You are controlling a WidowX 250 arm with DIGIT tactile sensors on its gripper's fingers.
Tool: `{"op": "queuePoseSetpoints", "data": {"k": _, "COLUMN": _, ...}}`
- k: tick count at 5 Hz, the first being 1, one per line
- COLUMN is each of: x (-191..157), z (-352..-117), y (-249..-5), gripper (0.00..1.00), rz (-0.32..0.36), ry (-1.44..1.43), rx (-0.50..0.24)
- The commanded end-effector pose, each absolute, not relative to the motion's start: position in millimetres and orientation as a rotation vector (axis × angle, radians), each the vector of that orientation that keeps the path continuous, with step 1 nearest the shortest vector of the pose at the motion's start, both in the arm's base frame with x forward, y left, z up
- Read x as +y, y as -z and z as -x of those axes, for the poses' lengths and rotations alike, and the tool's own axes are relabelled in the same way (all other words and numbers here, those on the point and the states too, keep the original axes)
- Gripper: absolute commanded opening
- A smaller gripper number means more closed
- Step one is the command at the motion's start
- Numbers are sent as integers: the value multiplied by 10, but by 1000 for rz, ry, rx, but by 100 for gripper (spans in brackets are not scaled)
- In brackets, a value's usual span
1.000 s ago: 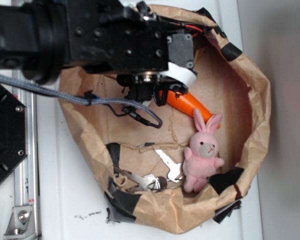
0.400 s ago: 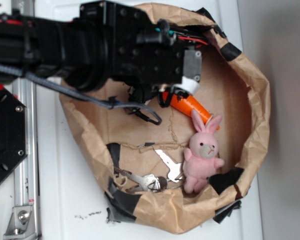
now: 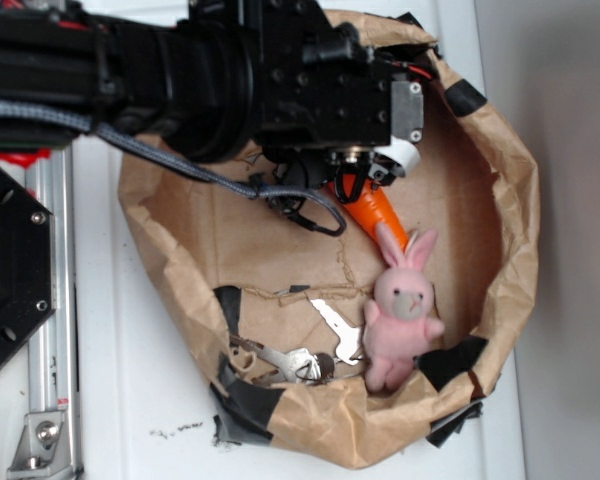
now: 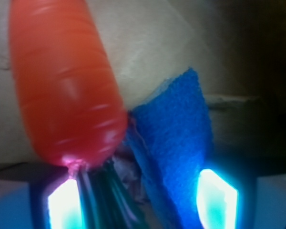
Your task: Grab the blue sponge.
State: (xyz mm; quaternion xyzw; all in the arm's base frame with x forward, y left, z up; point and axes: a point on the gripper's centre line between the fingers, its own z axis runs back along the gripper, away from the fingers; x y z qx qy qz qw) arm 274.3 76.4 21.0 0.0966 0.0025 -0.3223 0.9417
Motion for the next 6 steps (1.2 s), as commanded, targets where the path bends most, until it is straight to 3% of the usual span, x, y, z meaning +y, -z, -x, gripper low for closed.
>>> {"op": "queuePoseSetpoints", "data": {"k": 1, "x": 701, "z": -2677, "y": -265, "gripper": 0, "rz": -197, "ry": 648, "rx": 2}}
{"op": "queuePoseSetpoints", "data": {"k": 2, "x": 565, "z": -2584, "y": -611, "gripper": 100, "rz": -151, "ry": 676, "rx": -73}}
{"op": "queuePoseSetpoints", "data": {"k": 3, "x": 441, "z": -2515, "y": -834, "gripper": 100, "rz": -137, "ry": 719, "rx": -126}}
{"op": "queuePoseSetpoints", "data": {"k": 4, "x": 401, "z": -2503, "y": -886, "gripper": 100, "rz": -152, "ry": 727, "rx": -133}}
{"op": "queuePoseSetpoints", "data": {"k": 6, "x": 617, "z": -2713, "y": -745, "gripper": 100, "rz": -224, "ry": 732, "rx": -110}}
